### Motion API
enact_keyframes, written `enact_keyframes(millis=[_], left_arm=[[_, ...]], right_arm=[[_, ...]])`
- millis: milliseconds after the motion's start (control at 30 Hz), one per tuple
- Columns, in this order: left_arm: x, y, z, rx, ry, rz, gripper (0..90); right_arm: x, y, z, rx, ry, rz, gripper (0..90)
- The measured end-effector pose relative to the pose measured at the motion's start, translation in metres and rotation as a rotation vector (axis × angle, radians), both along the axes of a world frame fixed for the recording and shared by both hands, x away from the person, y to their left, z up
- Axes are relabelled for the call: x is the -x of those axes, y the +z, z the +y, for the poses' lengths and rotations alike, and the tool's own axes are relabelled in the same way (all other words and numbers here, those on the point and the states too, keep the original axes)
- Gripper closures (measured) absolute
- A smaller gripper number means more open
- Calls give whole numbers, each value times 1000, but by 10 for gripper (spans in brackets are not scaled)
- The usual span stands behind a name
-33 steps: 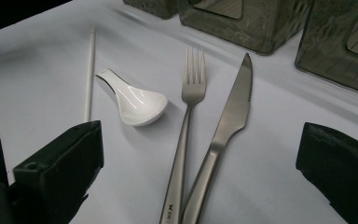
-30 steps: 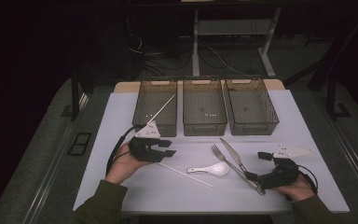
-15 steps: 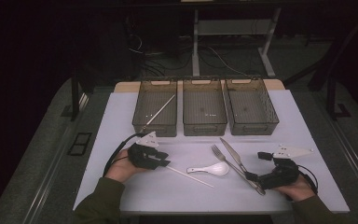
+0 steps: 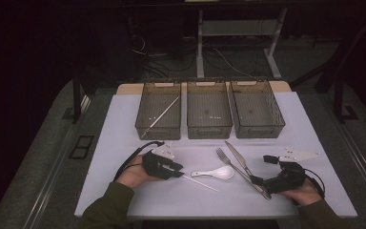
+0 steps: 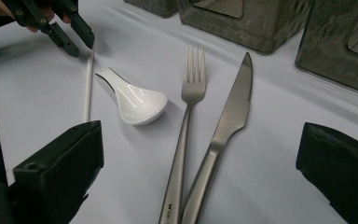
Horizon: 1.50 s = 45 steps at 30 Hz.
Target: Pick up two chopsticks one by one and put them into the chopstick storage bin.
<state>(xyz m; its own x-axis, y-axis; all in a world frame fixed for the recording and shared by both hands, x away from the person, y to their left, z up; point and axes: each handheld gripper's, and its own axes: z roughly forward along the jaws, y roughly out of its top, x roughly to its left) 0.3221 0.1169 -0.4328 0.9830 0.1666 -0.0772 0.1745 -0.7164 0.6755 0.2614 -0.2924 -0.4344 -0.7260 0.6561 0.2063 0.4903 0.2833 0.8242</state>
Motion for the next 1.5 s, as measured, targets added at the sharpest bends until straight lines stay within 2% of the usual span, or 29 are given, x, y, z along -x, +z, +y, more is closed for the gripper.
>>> enact_keyframes(millis=[300,400,500,667,867,1133,1233,1433,1500], left_arm=[[-1,-9,-5,-40,-28,-4,738],[-1,-9,-4,-33,-23,0,754],[1,-8,-5,-36,-28,15,764],[8,-8,-4,-46,-17,16,790],[16,-7,-4,-41,-8,70,820],[28,-7,-4,-48,-16,26,815],[28,-8,-3,-47,-46,11,816],[25,-11,1,-10,-105,-2,817],[23,-12,3,1,-115,11,806]], right_arm=[[0,0,0,-1,0,0,8],[0,0,0,-1,0,1,8],[0,0,0,-2,0,1,8],[0,0,-1,-3,-1,1,8],[0,0,-1,-6,-4,4,8],[0,1,-1,-6,-4,3,8],[0,1,-1,-6,-4,2,8],[0,1,-1,-6,-2,2,8],[0,1,-1,-5,-1,3,8]])
